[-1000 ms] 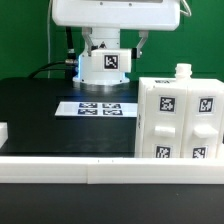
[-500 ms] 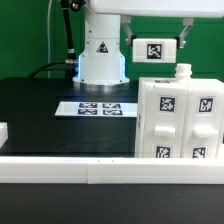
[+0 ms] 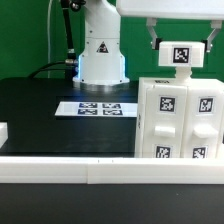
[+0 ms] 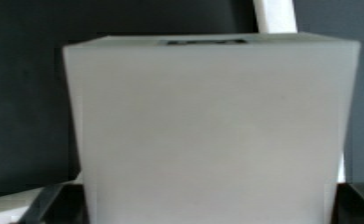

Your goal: Assemble cabinet

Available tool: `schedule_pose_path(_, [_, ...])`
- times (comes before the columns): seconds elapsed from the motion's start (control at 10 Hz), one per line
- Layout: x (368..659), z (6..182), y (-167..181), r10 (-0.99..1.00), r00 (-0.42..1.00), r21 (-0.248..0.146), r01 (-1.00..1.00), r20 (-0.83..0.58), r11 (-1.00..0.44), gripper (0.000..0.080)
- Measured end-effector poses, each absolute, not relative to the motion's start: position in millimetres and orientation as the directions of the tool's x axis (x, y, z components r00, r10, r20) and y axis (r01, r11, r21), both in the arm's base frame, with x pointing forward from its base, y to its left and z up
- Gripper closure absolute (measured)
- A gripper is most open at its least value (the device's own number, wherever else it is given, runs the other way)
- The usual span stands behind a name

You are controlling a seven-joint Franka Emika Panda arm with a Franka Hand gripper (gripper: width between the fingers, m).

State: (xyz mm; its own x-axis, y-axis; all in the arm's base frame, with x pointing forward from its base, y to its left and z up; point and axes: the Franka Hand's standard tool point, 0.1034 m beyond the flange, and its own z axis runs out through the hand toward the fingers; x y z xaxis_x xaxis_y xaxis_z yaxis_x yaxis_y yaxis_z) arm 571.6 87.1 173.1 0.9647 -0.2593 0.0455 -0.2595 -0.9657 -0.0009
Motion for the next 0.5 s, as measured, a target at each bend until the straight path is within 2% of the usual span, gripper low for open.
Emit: schedule_pose_path(0.5, [594, 169.2, 77, -0.106, 0.993, 0.01, -0.106, 0.053, -0.994, 0.0233])
